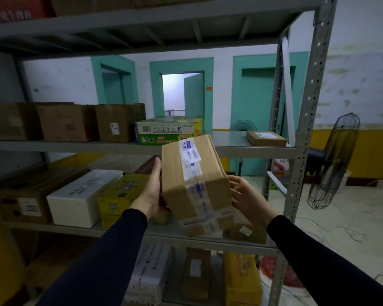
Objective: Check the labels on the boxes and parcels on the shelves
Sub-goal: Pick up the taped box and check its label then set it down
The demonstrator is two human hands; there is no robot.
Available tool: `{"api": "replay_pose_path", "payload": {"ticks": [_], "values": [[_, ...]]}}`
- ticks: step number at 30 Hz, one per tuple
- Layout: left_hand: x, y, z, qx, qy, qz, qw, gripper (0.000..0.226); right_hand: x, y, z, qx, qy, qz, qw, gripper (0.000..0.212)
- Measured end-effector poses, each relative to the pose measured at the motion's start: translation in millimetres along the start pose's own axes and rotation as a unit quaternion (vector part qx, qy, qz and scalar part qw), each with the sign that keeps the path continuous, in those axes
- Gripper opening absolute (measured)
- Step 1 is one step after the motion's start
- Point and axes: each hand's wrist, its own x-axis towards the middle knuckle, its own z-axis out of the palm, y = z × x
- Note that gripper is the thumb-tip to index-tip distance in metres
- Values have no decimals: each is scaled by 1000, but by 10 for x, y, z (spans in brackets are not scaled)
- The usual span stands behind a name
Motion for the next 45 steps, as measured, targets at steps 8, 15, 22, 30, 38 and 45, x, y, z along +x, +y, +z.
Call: {"api": "replay_pose_path", "payload": {"ticks": [8, 15, 22, 30, 38, 45], "values": [[-76, -172, -28, 68, -28, 13, 997, 62, 79, 88, 7, -23, 15, 86, 996, 72], [-42, -272, -101, 74, -66, 25, 995, 92, 60, 157, 53, -36, 49, 109, 992, 78], [-34, -255, -177, 130, -118, 21, 984, 101, 76, 67, -26, 32, 98, 148, 984, 106], [-88, -86, -27, 91, -84, 12, 992, 65, 0, 69, -11, 18, 39, 87, 995, 74], [-105, -146, -60, 78, -62, 16, 995, 77, -142, 27, 101, -115, -34, 34, 992, 50], [-134, -139, -87, 86, -69, 20, 994, 67, -143, 40, 156, -117, -29, 43, 992, 46]]}}
